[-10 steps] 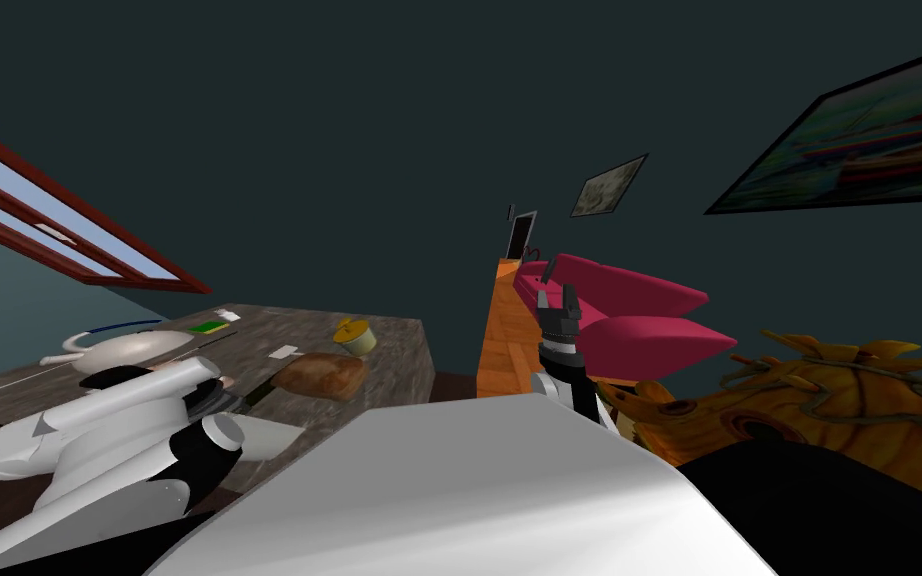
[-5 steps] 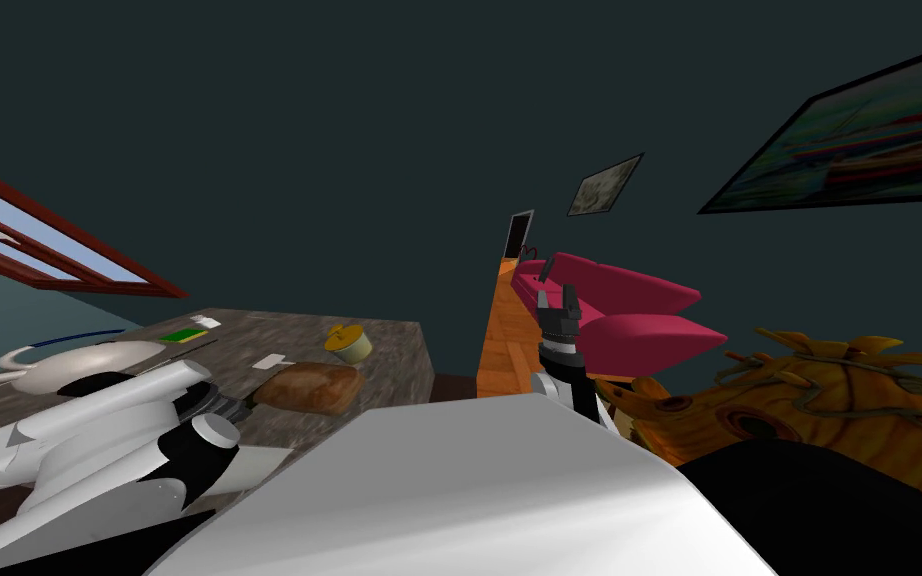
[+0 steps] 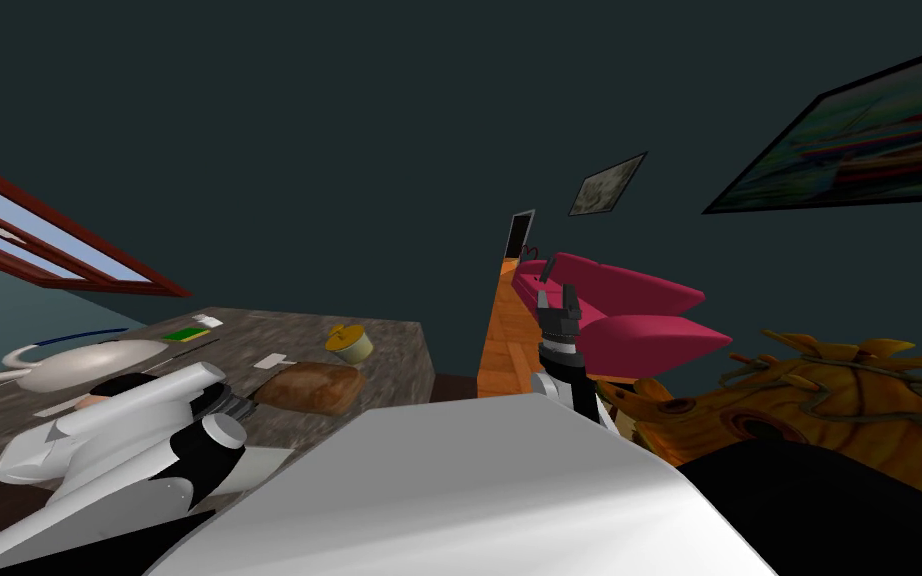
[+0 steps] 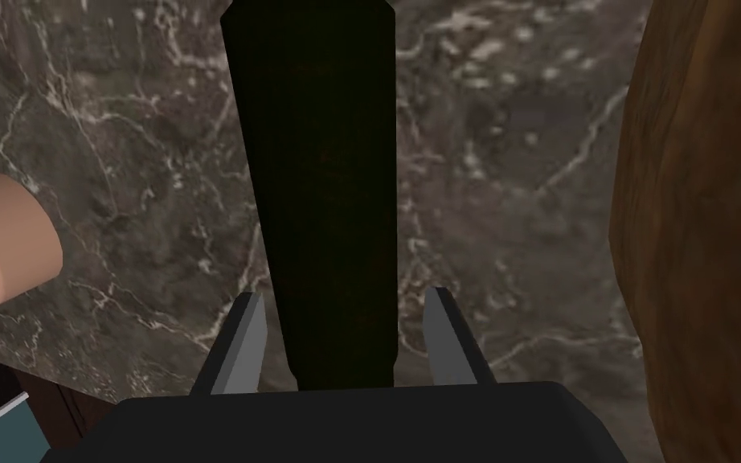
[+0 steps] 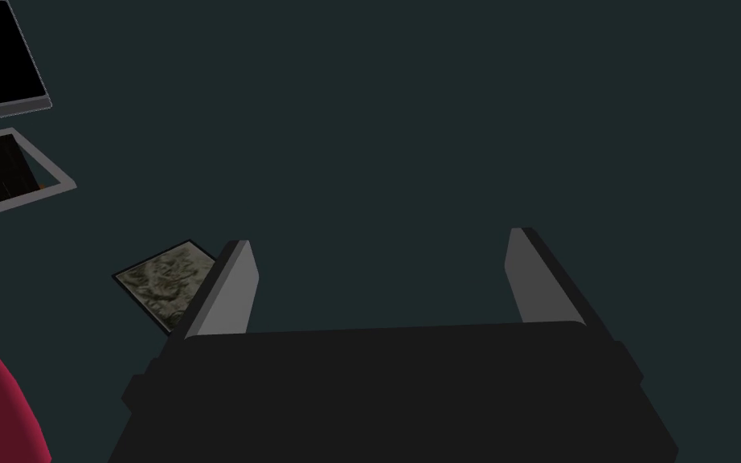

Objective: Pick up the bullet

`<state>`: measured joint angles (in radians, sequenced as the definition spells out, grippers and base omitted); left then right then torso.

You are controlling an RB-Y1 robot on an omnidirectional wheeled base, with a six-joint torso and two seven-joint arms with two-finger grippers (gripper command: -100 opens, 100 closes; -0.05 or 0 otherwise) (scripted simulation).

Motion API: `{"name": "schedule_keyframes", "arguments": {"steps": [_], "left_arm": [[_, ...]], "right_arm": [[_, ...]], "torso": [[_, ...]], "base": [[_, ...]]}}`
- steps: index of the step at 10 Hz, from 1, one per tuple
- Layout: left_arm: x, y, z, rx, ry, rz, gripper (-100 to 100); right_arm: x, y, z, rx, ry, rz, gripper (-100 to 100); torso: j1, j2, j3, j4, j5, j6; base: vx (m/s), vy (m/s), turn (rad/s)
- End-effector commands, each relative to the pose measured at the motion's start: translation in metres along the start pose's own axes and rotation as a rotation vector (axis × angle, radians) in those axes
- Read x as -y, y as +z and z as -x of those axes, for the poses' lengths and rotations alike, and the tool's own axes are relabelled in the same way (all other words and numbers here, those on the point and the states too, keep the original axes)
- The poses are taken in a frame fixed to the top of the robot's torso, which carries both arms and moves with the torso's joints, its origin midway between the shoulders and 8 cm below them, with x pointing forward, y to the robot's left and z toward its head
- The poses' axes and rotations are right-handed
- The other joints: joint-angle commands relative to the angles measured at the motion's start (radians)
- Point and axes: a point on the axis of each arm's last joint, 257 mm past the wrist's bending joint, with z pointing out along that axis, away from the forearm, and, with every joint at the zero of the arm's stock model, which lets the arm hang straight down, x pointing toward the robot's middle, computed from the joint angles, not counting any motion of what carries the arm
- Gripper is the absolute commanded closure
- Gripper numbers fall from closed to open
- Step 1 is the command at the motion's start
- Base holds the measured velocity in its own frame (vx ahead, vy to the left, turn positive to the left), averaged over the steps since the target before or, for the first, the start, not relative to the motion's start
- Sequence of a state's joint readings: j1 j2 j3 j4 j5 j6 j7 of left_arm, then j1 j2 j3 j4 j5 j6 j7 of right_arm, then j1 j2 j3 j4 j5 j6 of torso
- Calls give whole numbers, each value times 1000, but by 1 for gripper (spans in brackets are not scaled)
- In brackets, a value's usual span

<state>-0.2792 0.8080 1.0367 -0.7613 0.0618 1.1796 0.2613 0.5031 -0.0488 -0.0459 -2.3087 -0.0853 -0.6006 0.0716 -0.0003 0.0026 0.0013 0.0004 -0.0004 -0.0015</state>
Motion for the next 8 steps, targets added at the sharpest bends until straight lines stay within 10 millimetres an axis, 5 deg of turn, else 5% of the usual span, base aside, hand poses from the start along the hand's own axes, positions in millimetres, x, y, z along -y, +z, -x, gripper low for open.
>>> {"name": "schedule_keyframes", "arguments": {"steps": [1, 4, 5, 6, 8], "left_arm": [[0, 0, 0, 0, 0, 0, 100], [1, 0, 0, -1, -1, -2, 100], [1, 0, 0, -1, -1, -2, 0], [7, -8, 3, 1, -5, -1, 100], [14, -16, 5, 2, -10, -1, 100]], "right_arm": [[0, 0, 0, 0, 0, 0, 0], [0, 0, 0, 0, 0, 0, 0], [0, 0, 0, 0, 0, 0, 0], [0, 0, 0, 0, 0, 0, 0], [0, 0, 0, 0, 0, 0, 0]], "torso": [[0, 0, 0, 0, 0, 0], [0, 0, 0, 0, 1, 0], [0, 0, 0, 0, 1, 0], [0, 0, 0, 0, 1, 0], [0, 0, 0, 0, 0, 0]], "base": [[0, 0, 0], [0, 0, 0], [0, 0, 0], [-2, 4, -10], [-7, -4, -18]]}}
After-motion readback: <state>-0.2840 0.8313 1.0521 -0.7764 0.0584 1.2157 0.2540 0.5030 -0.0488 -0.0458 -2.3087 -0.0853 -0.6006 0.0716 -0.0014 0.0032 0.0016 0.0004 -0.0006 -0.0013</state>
